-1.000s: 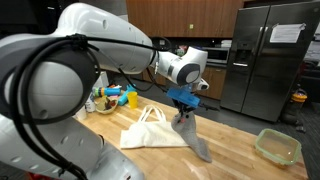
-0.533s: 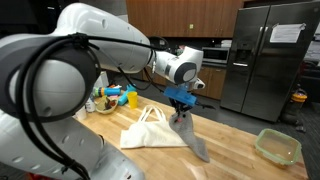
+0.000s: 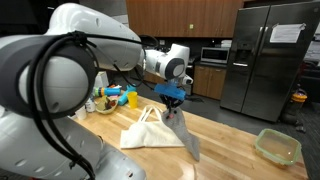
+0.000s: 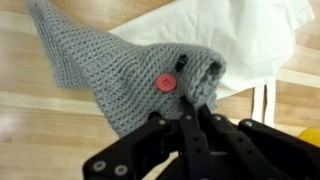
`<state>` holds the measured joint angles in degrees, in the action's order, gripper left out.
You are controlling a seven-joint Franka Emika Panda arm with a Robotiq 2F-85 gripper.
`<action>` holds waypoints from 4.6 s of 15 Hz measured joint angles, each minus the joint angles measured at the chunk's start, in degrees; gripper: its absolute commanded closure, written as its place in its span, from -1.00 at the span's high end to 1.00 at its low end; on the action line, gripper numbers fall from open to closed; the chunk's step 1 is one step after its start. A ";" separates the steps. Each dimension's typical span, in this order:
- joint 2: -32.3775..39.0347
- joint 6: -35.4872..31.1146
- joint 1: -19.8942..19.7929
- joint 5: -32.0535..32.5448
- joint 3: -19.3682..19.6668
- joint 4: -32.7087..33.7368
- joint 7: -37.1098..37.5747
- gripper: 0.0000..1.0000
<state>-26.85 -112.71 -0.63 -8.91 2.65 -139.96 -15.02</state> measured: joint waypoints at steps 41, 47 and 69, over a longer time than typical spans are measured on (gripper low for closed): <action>-0.42 0.45 -8.53 0.23 16.52 -6.47 -7.07 -0.98; -0.47 0.17 -8.15 0.23 13.88 -6.47 -6.98 -0.98; -0.60 -3.04 0.43 0.36 1.26 -7.13 -3.33 -0.98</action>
<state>-27.46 -115.75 -0.20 -8.55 3.91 -147.09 -18.35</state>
